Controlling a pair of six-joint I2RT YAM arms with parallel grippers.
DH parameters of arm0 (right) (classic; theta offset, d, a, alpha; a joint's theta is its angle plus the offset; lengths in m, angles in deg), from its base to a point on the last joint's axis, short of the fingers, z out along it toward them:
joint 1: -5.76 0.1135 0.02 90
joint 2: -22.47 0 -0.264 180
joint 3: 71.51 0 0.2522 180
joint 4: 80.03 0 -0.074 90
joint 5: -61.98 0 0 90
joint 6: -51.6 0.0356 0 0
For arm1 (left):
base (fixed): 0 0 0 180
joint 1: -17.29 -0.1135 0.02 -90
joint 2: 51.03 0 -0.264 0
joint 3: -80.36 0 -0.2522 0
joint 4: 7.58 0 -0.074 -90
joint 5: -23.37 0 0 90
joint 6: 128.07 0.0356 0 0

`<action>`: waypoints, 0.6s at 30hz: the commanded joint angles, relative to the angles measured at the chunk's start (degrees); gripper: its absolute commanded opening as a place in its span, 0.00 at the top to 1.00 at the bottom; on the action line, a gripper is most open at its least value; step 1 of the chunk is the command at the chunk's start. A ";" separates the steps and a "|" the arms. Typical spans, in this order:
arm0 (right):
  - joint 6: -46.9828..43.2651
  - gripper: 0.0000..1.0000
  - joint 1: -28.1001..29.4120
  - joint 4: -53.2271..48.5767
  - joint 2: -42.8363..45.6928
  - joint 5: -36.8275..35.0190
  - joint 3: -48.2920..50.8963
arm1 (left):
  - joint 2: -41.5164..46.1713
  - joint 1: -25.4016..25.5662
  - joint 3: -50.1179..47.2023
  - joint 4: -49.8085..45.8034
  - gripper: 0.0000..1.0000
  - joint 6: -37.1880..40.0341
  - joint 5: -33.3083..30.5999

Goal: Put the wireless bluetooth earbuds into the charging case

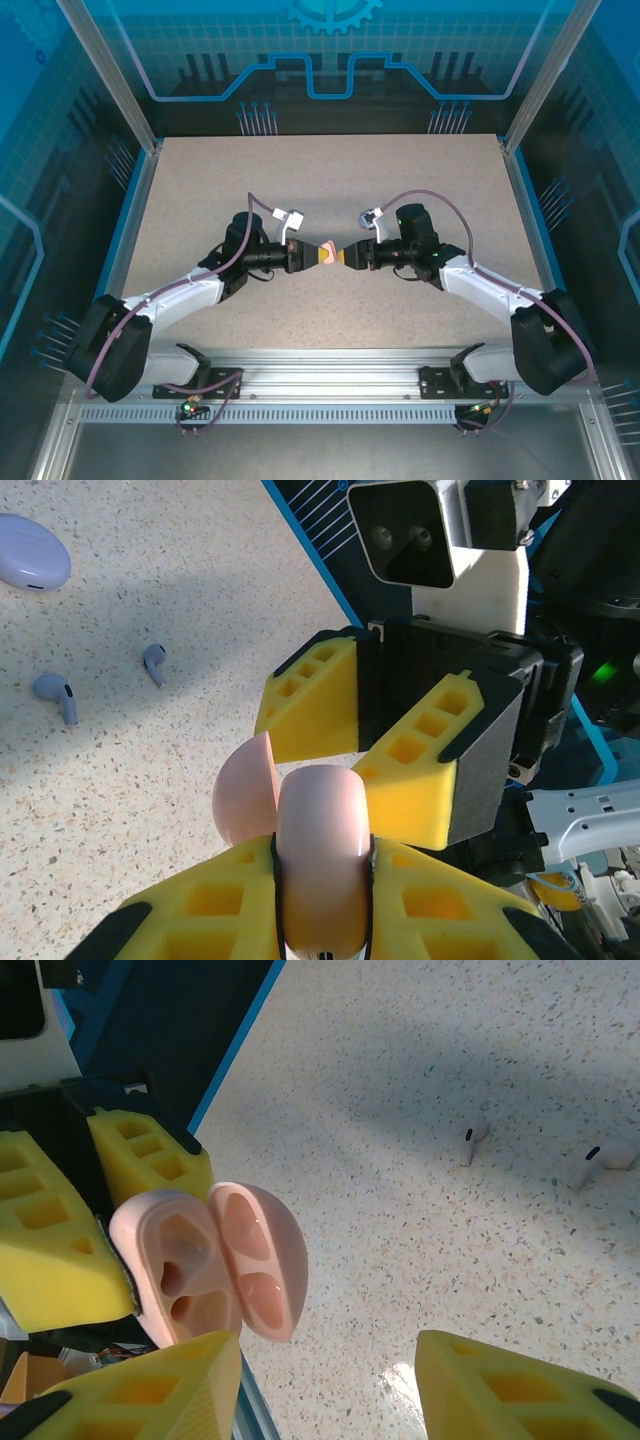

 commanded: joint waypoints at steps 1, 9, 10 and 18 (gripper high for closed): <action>0.36 0.51 -0.33 2.31 -1.40 2.14 -1.60 | 1.84 -0.01 1.76 1.69 1.00 0.06 1.89; 0.61 0.52 0.50 3.12 -3.14 2.41 -2.48 | 1.66 0.04 1.93 1.52 1.00 0.17 1.92; 0.63 0.53 0.55 3.09 -3.23 2.42 -2.54 | 1.61 0.06 1.95 1.57 1.00 0.20 2.02; 0.64 0.59 1.54 3.24 -4.22 2.86 -3.86 | 1.48 0.05 2.04 1.76 1.00 0.02 2.22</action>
